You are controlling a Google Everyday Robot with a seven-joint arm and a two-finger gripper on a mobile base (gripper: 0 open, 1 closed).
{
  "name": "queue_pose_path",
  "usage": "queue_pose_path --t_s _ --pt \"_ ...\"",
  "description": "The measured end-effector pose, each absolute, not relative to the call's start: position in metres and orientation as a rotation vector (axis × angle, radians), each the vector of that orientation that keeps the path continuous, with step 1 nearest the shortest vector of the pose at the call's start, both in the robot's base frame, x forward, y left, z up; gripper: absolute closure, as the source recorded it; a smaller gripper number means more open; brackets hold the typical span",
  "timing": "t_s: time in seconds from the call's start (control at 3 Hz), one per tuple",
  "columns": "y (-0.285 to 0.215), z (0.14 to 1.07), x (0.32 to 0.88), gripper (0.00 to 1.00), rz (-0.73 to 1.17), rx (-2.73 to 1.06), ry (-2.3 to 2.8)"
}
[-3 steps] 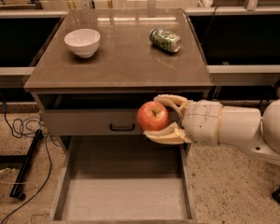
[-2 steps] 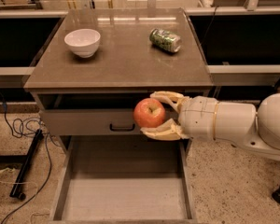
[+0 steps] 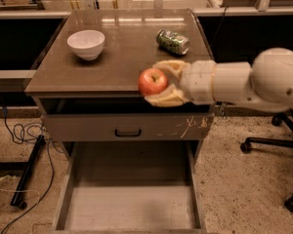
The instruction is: Pick apple from middle drawer and place on counter
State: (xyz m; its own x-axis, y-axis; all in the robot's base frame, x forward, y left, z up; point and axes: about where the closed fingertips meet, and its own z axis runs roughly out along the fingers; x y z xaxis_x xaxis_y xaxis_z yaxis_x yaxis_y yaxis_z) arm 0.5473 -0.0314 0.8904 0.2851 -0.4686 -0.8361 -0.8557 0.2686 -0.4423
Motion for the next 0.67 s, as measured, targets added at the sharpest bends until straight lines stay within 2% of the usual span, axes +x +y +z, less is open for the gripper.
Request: queue_pose_path --t_s 0.67 --pt "0.012 0.894 0.638 1.00 0.452 -1.427 1.360"
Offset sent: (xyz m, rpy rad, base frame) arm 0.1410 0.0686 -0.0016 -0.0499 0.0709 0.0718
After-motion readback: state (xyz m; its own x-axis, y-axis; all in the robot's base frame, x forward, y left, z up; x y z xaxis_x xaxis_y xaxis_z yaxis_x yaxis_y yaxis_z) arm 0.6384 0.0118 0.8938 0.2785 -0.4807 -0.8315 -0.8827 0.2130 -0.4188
